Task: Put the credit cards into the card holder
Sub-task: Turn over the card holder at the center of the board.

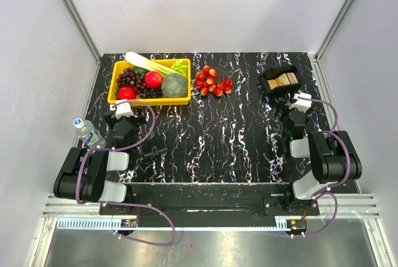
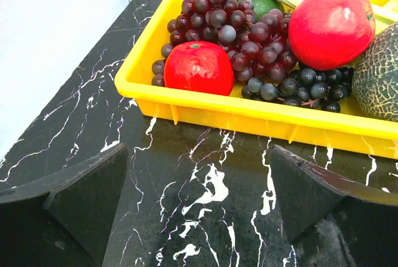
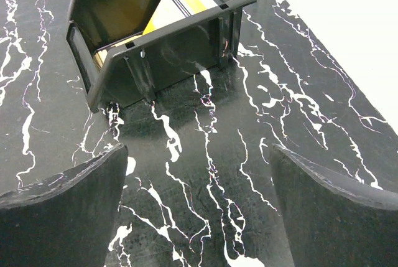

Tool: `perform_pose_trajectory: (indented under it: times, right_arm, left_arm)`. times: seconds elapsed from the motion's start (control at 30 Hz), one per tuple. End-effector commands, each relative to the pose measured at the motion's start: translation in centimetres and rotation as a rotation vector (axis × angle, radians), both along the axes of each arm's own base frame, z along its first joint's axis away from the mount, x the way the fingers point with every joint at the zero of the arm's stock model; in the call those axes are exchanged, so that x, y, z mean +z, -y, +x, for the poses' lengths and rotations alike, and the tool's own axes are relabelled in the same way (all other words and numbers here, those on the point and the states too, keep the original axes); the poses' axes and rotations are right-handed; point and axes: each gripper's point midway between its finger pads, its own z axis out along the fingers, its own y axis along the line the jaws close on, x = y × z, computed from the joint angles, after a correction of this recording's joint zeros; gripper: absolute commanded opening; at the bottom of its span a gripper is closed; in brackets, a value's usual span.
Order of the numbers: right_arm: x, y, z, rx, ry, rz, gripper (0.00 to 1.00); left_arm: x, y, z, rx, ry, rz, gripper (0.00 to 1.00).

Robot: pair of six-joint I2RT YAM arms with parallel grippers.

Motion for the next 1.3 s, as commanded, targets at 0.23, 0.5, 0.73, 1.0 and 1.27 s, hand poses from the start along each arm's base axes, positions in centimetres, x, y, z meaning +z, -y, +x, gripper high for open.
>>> perform_pose_trajectory:
  times: [0.23,0.5,0.73,1.0,1.27]
  right_arm:
    - [7.8,-1.9,-2.2,-0.022,0.001,0.27,0.99]
    - [15.1,-5.2,-4.0,0.096,0.073,0.504,0.99]
    - [18.5,-11.8,-2.4,0.463,-0.07,0.533,0.99]
    - [10.5,-26.6,-4.9,0.793,-0.506,0.476,0.91]
    - [3.6,-37.7,-11.0,1.056,-0.748,0.559,0.72]
  left_arm:
    - [1.6,-0.8,0.5,0.034,0.065,-0.055,0.99]
    - [5.0,-3.0,-1.6,0.258,0.05,-0.109,0.99]
    - [8.3,-3.4,-4.6,0.487,-0.118,-0.452,0.99]
    - [0.1,6.0,-5.9,0.033,-0.6,-0.572,0.99]
    - [-5.7,8.7,-11.7,0.002,-0.71,-0.717,0.95]
